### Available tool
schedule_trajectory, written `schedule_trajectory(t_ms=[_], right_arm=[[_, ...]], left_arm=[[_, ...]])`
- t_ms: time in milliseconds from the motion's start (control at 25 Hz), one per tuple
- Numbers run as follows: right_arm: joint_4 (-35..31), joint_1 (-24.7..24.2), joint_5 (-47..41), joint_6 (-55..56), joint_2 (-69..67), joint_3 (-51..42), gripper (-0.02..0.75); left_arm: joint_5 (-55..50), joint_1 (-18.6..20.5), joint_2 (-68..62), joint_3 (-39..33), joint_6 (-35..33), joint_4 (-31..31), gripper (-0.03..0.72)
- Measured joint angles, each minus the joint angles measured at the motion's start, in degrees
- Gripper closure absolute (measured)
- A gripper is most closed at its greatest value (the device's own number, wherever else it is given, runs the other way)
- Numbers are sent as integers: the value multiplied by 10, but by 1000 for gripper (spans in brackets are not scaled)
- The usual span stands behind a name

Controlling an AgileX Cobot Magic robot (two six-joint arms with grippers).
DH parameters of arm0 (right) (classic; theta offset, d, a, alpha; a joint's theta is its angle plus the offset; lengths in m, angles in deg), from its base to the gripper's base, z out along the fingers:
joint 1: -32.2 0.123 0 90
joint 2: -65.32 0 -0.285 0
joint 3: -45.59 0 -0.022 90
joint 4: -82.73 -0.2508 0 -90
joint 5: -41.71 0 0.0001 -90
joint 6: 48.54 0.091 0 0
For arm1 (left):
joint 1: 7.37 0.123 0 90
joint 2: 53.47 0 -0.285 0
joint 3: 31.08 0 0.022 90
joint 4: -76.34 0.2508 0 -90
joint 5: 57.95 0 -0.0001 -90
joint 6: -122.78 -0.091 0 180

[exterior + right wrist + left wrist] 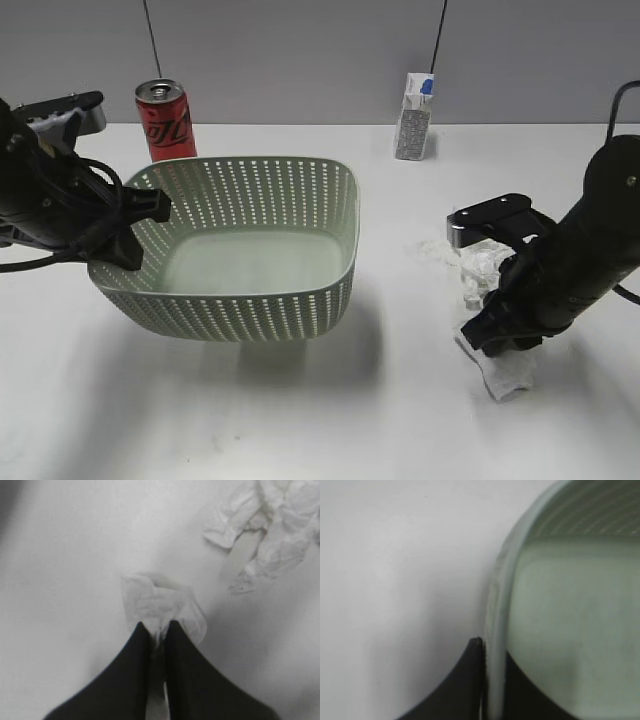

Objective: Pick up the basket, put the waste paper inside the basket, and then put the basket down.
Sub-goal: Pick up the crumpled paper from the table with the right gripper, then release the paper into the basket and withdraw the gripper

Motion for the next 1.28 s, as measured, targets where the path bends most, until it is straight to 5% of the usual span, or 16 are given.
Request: schedule_trajectory(t_ms=[80,200,560,880,1000,1160,1280], right_arm=[[0,0,1,0,14,0,679],[-5,0,-9,1,49,1,733],[-106,9,-65,-76,189,116,744],[-131,136,-40,-104,90,297,729],[-131,173,-40,-104,17,336,594],[-131,194,-67,-105,-51,376,211],[-112,190,-110,-88,-60,406,92]], left_arm=[[0,0,0,0,0,0,683],[0,0,0,0,0,0,683],[0,0,0,0,0,0,683],[0,0,0,0,0,0,683],[-2,0,0,0,0,0,683],[-3,0,0,0,0,1,683],[-4,0,0,0,0,1,683]])
